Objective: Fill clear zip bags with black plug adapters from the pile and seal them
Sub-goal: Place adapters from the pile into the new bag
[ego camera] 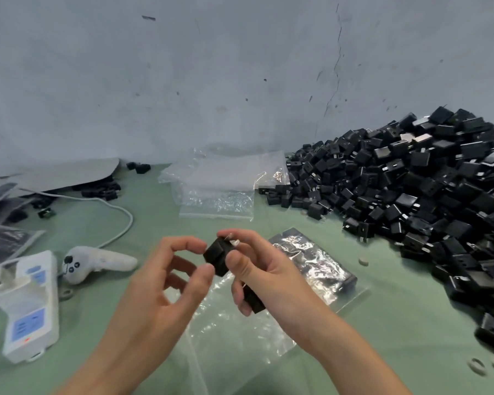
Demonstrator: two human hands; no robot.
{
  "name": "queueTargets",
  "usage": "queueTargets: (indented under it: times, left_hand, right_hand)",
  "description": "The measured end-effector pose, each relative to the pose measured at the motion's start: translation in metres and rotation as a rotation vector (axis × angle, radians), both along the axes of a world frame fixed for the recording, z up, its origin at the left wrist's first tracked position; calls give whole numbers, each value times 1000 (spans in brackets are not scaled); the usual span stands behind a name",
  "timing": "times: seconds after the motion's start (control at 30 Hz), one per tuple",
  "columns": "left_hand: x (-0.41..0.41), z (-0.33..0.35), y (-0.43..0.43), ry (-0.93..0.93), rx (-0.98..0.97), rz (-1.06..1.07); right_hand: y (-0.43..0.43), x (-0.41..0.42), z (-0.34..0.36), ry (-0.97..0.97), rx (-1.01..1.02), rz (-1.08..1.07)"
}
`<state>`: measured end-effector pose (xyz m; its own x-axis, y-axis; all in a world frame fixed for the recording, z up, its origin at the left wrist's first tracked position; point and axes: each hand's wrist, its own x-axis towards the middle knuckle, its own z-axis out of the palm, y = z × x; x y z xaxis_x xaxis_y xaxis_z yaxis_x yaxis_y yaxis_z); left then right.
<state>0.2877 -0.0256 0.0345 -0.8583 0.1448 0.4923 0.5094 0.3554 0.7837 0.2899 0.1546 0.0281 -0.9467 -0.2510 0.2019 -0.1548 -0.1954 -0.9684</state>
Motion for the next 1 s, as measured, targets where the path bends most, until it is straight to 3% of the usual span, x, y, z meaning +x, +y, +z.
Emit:
queueTargets:
  times: [0.2, 0.33, 0.47, 0.6, 0.77, 1.0]
  left_hand:
    - [-3, -11, -11, 50, 44, -76]
    - [-10, -18, -45, -4, 19, 5]
    - [-15, -39, -100, -115, -248, 128]
    - [-7, -63, -93, -146, -493, 75]
    - [-7, -72, -55, 19, -480, 47]
    - [-6, -69, -58, 293, -687, -106]
  right_hand:
    - [-16, -4, -10, -15, 8, 44]
    - [-15, -6, -13, -35, 152, 24]
    - [2, -7, -16, 48, 472, -206]
    - [-2, -7, -25, 182, 775, -228]
    - [-16, -4, -29, 247, 1038, -146]
    - [-31, 7, -24, 289, 1203, -117]
